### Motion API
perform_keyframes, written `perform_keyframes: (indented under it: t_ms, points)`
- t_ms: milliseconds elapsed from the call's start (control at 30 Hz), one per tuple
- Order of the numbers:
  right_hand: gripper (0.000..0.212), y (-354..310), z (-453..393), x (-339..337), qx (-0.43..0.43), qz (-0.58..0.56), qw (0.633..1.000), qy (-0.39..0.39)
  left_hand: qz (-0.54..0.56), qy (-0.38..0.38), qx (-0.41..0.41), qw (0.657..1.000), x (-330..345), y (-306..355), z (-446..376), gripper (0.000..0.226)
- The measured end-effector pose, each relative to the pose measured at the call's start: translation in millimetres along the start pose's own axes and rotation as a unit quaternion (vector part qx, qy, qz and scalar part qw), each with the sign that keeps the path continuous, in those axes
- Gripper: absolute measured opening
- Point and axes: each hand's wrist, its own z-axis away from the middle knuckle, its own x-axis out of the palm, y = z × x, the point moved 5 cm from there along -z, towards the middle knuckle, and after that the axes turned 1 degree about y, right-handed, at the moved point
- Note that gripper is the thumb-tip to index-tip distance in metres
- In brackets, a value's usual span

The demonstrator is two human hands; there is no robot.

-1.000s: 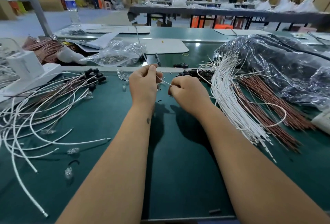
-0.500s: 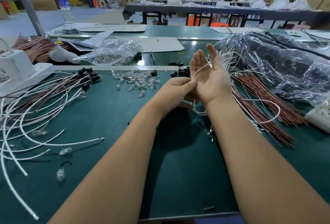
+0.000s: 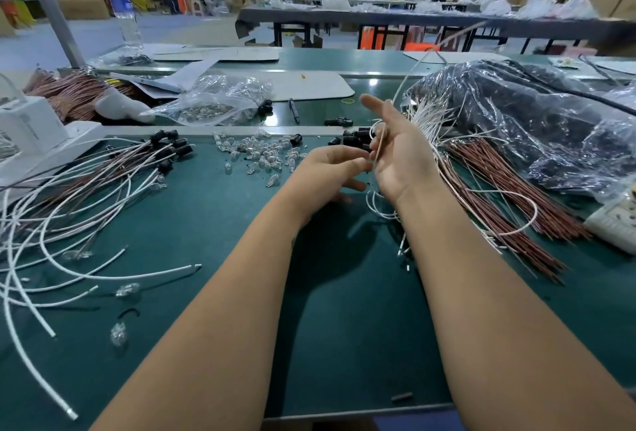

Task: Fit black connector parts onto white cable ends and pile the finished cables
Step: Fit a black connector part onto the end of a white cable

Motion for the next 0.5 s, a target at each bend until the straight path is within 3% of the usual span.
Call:
perform_keyframes:
  t_ms: [133, 233, 333, 400, 500]
  points:
    - [0.023, 2.3, -0.4, 1.1, 0.019, -0.144, 0.989, 0.000, -0.095, 0.010, 0.021, 0.995, 1.1, -1.4, -1.2, 0.008]
    - [0.019, 1.1, -1.3, 0.4, 0.019, -0.225, 0.974, 0.003, -0.171, 0.003, 0.046, 0.984, 7.5, -1.7, -1.4, 0.019]
    - [0.018, 0.5, -2.0, -2.9, 0.030, -0.262, 0.965, 0.000, -0.140, 0.051, 0.063, 0.987, 4.2, 2.6, -1.7, 0.026]
    - [0.020, 2.7, -3.7, -6.0, 0.045, -0.217, 0.975, -0.003, -0.054, 0.119, 0.053, 0.990, -8.2, 3.7, -2.4, 0.029]
    - [0.027, 10.9, -3.2, -3.8, 0.080, 0.017, 0.996, -0.035, 0.018, 0.211, 0.063, 0.975, -35.1, 5.1, -0.1, 0.027]
